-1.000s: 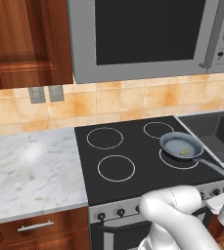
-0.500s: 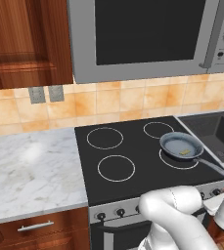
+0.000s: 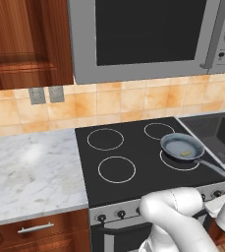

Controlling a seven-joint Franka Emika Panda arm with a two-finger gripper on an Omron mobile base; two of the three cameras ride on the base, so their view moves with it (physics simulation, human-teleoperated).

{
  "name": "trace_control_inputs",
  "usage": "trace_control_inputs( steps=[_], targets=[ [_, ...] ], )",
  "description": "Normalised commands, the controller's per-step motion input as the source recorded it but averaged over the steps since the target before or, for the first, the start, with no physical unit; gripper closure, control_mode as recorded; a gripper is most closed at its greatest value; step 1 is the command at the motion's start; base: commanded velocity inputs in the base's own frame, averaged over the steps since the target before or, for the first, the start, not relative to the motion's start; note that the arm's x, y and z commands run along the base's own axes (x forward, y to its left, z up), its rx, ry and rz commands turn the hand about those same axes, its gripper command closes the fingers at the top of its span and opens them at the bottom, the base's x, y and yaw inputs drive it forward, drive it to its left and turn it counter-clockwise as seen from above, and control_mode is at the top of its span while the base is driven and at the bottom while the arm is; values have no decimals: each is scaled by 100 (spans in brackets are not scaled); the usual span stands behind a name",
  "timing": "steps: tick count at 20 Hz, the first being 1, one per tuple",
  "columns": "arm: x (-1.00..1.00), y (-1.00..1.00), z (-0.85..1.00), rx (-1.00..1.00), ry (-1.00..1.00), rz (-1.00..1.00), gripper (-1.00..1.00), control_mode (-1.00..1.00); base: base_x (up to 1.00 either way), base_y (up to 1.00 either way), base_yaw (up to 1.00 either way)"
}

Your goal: Pick up the butter stick and place it in the pan. Then turn on the burner for the pan.

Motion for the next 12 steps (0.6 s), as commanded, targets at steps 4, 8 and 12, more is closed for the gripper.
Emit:
trace_control_inputs(
  steps=[4,8,12],
  targets=[
    [0,0,0,-32,0,4,100,-100,0,0,0],
    [0,0,0,-37,3,4,100,-100,0,0,0],
    [0,0,-1,-39,4,6,100,-100,0,0,0]
  ],
)
